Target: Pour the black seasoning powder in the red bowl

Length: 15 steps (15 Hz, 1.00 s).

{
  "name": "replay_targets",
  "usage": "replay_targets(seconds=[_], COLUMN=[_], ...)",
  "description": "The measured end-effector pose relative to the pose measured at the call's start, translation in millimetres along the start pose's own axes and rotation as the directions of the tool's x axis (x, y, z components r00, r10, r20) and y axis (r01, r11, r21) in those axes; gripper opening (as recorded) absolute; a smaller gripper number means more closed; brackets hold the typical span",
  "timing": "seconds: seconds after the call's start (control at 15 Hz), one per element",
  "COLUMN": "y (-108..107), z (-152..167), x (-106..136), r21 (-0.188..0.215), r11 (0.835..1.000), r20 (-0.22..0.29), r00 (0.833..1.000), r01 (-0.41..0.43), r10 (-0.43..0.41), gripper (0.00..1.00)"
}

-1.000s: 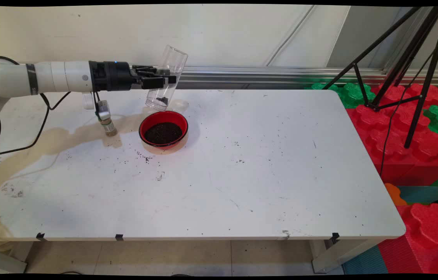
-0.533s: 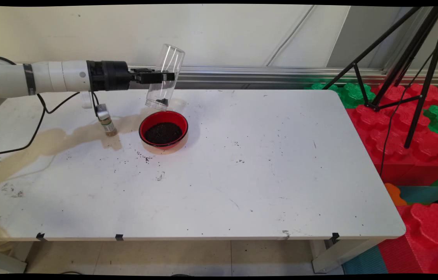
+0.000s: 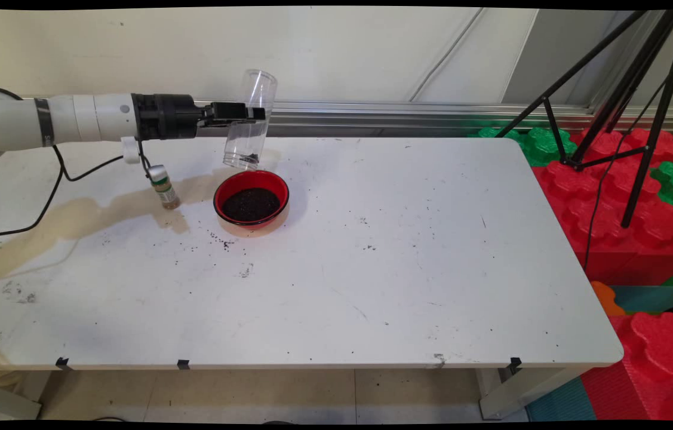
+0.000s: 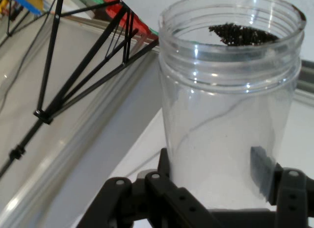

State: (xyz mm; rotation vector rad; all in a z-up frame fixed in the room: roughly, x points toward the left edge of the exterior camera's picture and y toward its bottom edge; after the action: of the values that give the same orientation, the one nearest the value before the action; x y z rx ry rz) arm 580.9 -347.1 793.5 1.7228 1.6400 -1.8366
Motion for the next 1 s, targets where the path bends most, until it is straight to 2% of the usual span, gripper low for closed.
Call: replay_targets(seconds=[0.2, 0.4, 0.67, 1.0], y=[0.1, -0.1, 1.5, 2.8], z=[-0.6, -1.3, -2.0, -1.6], x=[0.1, -0.1, -0.4, -1.0], r21=[-0.009, -0.023, -0.052, -0.090], r11=[0.997, 0.984, 0.949, 0.881], r20=[-0.003, -0.006, -0.004, -0.001], r00=[0.997, 0.984, 0.950, 0.885], r01=[0.079, 0.178, 0.311, 0.464], r10=[-0.079, -0.178, -0.312, -0.466], gripper=[0.00, 0.00, 0.00, 0.00])
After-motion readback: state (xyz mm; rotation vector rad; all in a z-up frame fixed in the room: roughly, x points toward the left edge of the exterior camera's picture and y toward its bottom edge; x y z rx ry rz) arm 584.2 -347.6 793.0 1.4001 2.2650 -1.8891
